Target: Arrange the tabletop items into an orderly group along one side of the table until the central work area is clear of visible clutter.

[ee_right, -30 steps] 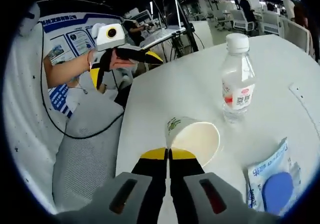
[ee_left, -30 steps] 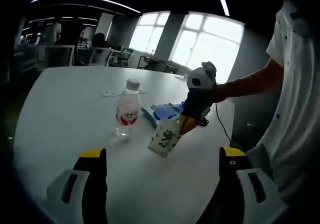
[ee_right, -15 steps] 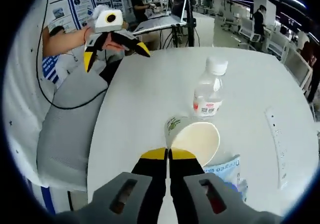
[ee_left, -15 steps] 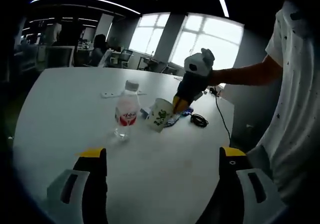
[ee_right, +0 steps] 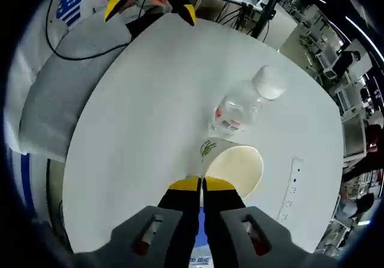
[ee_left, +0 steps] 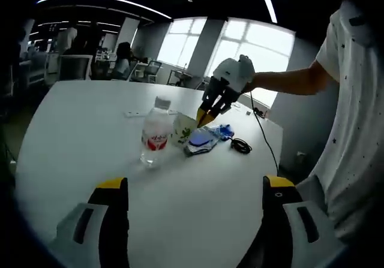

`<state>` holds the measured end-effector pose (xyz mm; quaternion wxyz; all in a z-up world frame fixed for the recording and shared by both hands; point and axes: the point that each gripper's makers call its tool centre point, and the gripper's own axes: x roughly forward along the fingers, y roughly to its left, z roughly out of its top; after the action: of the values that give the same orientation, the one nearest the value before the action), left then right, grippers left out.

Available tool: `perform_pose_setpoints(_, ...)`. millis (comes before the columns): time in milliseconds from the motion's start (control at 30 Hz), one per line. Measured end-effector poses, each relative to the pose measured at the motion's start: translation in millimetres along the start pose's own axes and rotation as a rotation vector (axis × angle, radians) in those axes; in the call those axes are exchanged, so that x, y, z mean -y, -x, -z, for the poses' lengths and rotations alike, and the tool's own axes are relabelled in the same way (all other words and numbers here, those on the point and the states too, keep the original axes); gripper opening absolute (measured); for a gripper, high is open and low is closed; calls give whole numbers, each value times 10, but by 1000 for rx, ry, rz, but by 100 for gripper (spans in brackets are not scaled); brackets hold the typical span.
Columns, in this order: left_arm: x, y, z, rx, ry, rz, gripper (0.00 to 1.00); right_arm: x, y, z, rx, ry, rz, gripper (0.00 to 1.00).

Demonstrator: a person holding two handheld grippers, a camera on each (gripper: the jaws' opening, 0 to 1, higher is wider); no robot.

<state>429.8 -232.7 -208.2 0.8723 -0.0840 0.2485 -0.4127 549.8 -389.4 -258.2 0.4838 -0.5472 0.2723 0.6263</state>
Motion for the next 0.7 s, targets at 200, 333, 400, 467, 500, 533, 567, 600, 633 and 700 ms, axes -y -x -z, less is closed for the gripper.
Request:
perform_pose_setpoints(200,14,-20,13,6,9,3,94,40,-156,77,-75,134,-17,0)
perform_pose_setpoints(333,20,-26,31,7,15,4,94,29,-232,105,-109,192,-40,0)
perform_pose_setpoints(400,13,-23,48,5,16,4,94,44,-255,127,-136,236,-37,0)
perform_pose_setpoints(467,17,-23,45,8,21,5,94,54,-272,114,-135,249,-31,0)
perform_pose_setpoints(500,15,-24,50,8,23,5,94,48,-282,111,-138,266,-34,0)
perform_pose_setpoints(533,10,-24,59,5,21,4,94,40,-300,114,-142,273,-40,0)
perform_pose_setpoints(567,9,-25,58,5,21,5,94,42,-314,121,-146,281,-39,0)
perform_pose_setpoints(600,8,-26,53,7,24,6,94,47,-324,127,-152,294,-36,0)
perform_pose_setpoints(633,6,-26,50,8,24,6,94,41,-336,142,-159,307,-43,0)
perform_pose_setpoints(700,-4,-26,48,8,23,5,94,48,-349,140,-161,320,-38,0)
